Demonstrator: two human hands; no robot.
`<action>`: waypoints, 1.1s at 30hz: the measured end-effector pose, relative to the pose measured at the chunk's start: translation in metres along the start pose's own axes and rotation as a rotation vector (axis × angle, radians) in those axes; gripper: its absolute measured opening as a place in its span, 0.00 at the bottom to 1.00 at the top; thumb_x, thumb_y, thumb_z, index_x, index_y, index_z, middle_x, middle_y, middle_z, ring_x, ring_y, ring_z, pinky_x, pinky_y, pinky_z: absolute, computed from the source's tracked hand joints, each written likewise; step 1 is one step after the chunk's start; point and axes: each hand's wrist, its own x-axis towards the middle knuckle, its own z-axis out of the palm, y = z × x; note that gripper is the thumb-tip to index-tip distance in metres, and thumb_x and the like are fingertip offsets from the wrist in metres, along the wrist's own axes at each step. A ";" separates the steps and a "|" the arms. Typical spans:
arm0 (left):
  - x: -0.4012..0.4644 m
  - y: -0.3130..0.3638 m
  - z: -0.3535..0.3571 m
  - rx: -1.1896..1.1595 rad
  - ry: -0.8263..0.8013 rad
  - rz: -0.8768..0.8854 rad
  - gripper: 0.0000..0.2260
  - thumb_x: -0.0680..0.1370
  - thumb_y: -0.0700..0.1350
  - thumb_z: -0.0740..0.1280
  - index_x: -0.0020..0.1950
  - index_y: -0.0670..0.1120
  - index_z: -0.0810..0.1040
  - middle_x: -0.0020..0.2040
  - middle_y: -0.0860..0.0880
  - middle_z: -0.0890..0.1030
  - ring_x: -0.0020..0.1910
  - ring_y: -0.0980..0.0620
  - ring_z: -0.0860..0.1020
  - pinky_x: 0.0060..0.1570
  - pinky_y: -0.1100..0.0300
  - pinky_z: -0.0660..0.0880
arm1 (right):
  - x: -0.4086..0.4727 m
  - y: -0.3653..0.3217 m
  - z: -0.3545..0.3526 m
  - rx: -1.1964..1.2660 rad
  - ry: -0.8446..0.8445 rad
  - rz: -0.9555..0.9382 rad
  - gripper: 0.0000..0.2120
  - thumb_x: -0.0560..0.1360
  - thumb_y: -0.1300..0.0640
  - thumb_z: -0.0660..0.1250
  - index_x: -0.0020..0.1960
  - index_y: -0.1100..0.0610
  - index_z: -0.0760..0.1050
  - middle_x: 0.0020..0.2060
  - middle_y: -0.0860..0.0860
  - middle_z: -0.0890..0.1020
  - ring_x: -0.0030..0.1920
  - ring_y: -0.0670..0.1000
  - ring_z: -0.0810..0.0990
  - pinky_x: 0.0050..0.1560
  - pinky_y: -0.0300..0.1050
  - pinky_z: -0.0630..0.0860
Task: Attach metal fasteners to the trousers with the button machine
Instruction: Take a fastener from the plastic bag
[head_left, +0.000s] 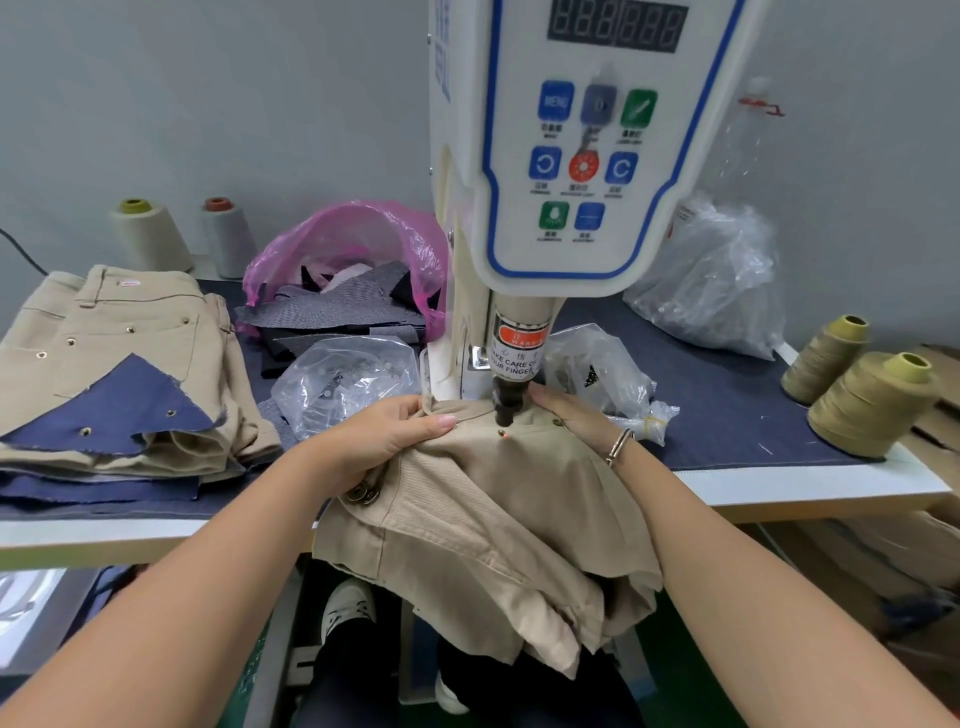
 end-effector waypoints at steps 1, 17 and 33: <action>0.000 0.000 0.000 0.005 -0.004 0.002 0.32 0.69 0.54 0.71 0.64 0.33 0.70 0.59 0.34 0.78 0.50 0.44 0.77 0.53 0.50 0.69 | -0.001 -0.001 0.001 0.014 -0.003 0.002 0.12 0.81 0.55 0.56 0.49 0.48 0.79 0.49 0.43 0.82 0.52 0.41 0.78 0.63 0.38 0.67; -0.008 0.001 -0.006 0.095 -0.054 0.002 0.12 0.79 0.52 0.62 0.49 0.50 0.85 0.50 0.49 0.85 0.50 0.51 0.83 0.49 0.60 0.77 | -0.052 -0.022 0.013 0.387 -0.129 0.180 0.16 0.78 0.56 0.58 0.42 0.56 0.84 0.32 0.48 0.82 0.29 0.42 0.79 0.29 0.34 0.74; -0.047 0.023 0.018 0.232 -0.279 0.054 0.07 0.73 0.41 0.66 0.38 0.40 0.71 0.36 0.47 0.69 0.36 0.52 0.68 0.38 0.63 0.66 | -0.086 -0.020 0.028 0.069 -0.262 -0.042 0.13 0.68 0.64 0.64 0.52 0.55 0.72 0.34 0.47 0.77 0.30 0.44 0.71 0.31 0.36 0.66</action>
